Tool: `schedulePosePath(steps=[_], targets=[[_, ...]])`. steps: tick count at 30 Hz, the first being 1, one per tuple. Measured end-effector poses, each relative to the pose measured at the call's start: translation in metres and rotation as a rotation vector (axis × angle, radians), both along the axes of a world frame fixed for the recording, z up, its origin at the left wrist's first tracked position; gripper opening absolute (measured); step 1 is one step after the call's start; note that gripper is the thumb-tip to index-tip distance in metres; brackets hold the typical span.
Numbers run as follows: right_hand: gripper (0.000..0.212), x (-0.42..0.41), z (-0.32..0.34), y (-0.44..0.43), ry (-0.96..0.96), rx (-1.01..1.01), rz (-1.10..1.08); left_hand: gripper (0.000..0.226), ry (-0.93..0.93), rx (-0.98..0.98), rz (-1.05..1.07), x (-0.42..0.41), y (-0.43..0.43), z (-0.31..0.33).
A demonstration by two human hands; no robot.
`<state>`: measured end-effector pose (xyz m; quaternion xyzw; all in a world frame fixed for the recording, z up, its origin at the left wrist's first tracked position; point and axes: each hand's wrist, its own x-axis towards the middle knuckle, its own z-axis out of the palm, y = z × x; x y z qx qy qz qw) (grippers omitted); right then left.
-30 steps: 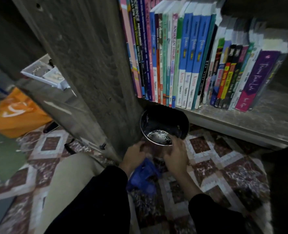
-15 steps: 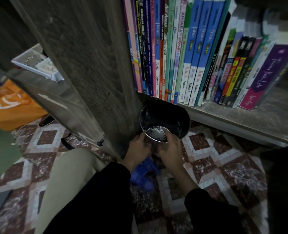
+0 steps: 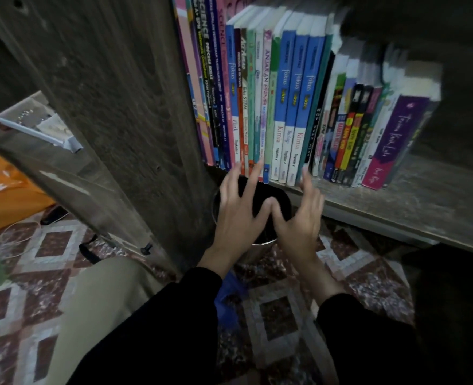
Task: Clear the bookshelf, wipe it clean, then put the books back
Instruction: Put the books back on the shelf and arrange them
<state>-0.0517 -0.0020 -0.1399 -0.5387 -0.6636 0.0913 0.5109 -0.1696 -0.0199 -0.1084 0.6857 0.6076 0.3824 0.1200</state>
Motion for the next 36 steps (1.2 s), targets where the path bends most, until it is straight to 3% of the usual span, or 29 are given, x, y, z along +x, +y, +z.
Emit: schedulePosePath(steps=[5,8,12,17,21,30,36], targets=[[0.077,0.046,0.043,0.037,-0.023,0.135,-0.178,0.065,0.153,0.215,-0.029,0.039,0.044,0.036],[0.078,0.075,0.071,0.053,-0.056,0.217,-0.308,0.069,0.304,0.311,0.062,0.064,0.060,0.058],[0.086,0.112,0.102,0.072,-0.126,0.168,-0.380,0.072,0.436,0.452,0.017,0.095,0.076,0.088],[0.114,0.145,0.137,0.088,-0.052,-0.059,-0.101,0.077,0.496,0.302,0.001,0.126,0.096,0.114],[0.116,0.152,0.150,0.087,-0.043,-0.237,-0.006,0.074,0.526,0.243,0.057,0.130,0.098,0.111],[0.109,0.154,0.145,0.088,-0.042,-0.291,-0.012,0.081,0.662,0.316,0.200,0.125,0.092,0.104],[0.108,0.158,0.144,0.085,-0.063,-0.255,-0.013,0.083,0.496,0.309,0.115,0.135,0.089,0.117]])
